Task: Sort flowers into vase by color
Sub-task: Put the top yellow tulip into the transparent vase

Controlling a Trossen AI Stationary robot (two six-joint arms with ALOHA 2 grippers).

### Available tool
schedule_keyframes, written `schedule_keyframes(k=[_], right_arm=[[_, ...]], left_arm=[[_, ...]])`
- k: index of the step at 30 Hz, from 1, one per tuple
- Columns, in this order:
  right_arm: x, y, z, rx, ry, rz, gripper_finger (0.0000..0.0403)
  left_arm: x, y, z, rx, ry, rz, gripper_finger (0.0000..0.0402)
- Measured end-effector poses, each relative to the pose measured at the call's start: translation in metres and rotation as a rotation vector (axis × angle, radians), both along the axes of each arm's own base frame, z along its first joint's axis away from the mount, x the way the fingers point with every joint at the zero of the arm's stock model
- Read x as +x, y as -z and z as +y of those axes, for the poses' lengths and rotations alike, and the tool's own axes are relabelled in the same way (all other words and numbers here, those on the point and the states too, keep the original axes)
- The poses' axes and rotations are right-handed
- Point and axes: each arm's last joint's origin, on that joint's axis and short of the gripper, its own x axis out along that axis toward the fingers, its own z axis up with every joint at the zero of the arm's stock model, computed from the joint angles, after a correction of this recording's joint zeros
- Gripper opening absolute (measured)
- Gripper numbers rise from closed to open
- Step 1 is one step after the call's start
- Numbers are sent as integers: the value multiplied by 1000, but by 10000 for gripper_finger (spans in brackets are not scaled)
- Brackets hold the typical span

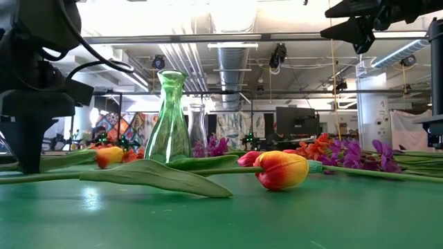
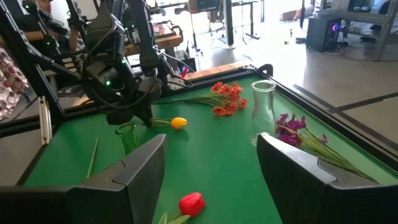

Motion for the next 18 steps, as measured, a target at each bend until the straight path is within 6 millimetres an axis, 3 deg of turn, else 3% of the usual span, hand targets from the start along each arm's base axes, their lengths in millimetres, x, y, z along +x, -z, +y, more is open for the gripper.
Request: schedule_keyframes(k=[7, 11, 18], right_arm=[[0, 2, 0, -1, 0, 18, 242], [0, 2, 0, -3, 0, 18, 242], [0, 2, 0, -12, -2, 21, 242]], left_arm=[[7, -46, 0, 0, 75, -207, 0], [9, -87, 6, 98, 132, -406, 0], [9, -178, 26, 452, 312, -739, 0]])
